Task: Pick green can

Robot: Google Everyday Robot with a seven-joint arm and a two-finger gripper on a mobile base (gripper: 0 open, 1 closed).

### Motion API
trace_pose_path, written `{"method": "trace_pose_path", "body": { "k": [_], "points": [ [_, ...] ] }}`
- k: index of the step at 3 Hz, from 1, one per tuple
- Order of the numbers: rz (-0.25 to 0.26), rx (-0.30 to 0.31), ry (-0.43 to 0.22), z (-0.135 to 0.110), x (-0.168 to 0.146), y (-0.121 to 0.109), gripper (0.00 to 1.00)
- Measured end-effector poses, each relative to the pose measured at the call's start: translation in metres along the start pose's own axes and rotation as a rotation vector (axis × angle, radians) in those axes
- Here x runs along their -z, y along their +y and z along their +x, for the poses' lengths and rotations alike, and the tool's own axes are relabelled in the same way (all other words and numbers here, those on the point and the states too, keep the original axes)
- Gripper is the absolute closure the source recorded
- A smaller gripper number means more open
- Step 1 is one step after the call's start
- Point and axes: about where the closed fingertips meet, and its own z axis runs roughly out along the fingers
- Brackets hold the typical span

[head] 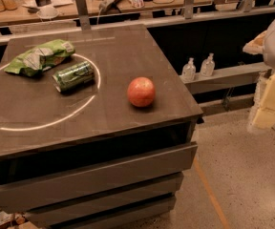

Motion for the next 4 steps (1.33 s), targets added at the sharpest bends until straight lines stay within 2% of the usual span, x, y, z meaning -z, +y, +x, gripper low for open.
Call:
{"method": "trace_pose_path", "body": {
  "k": [1,2,3,4],
  "points": [
    [0.002,0.004,-0.002,-0.001,0.000,0.000,0.00],
    [0.044,0.099,-0.038,-0.026,0.005,-0.005,0.00],
    [0.150,0.281,-0.150,-0.096,0.014,-0.029,0.00],
    [0.178,0.372,-0.205,-0.147,0.005,-0.042,0.00]
  ]
}}
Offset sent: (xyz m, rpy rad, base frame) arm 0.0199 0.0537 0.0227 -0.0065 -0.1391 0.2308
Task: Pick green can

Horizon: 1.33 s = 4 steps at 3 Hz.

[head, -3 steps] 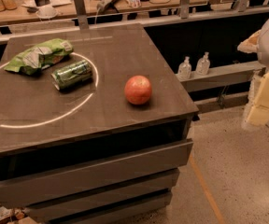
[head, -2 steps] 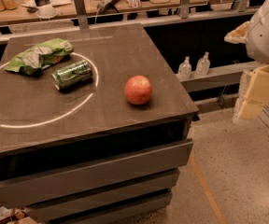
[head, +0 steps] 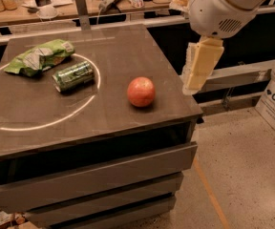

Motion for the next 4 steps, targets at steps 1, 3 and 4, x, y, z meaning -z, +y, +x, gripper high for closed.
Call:
{"method": "trace_pose_path", "body": {
  "k": [1,3,4],
  "points": [
    [0.000,0.000,0.000,0.000,0.000,0.000,0.00],
    [-0.007,0.120,-0.094,-0.049,-0.037,-0.053,0.00],
    [-0.058,0.157,-0.117,-0.074,-0.068,-0.070,0.00]
  ]
}}
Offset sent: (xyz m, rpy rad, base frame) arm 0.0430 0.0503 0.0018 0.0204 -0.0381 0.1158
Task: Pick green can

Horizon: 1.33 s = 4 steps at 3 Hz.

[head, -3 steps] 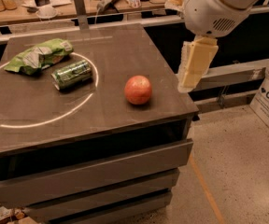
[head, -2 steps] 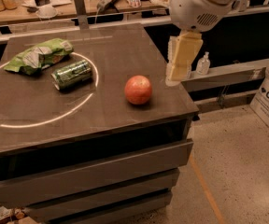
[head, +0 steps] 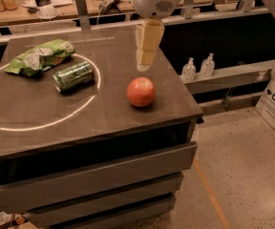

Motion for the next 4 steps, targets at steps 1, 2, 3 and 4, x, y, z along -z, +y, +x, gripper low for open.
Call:
{"method": "trace_pose_path", "body": {
  "k": [1,2,3,4],
  "points": [
    [-0.074,0.046,-0.024,-0.027,-0.050,-0.012,0.00],
    [-0.183,0.067,-0.008,-0.055,-0.106,-0.003,0.00],
    [-0.213,0.103,0.022,-0.071,-0.138,-0.004,0.00],
    [-0.249,0.181,0.051,-0.086,-0.167,-0.010,0.00]
  ]
}}
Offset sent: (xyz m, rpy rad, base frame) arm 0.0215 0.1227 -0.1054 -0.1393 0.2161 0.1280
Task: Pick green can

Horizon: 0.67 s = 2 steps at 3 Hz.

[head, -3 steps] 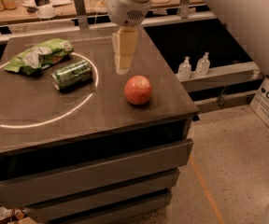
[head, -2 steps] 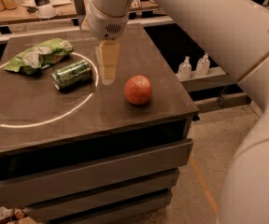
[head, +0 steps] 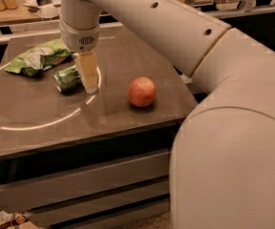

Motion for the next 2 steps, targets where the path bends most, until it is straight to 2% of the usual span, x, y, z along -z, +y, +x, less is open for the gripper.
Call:
{"method": "trace_pose_path", "body": {
  "k": [1,2],
  "points": [
    [-0.049,0.077,0.016,-0.006,-0.024,-0.012,0.00],
    [-0.104,0.153,-0.028,-0.008,-0.043,-0.014,0.12]
  ]
}}
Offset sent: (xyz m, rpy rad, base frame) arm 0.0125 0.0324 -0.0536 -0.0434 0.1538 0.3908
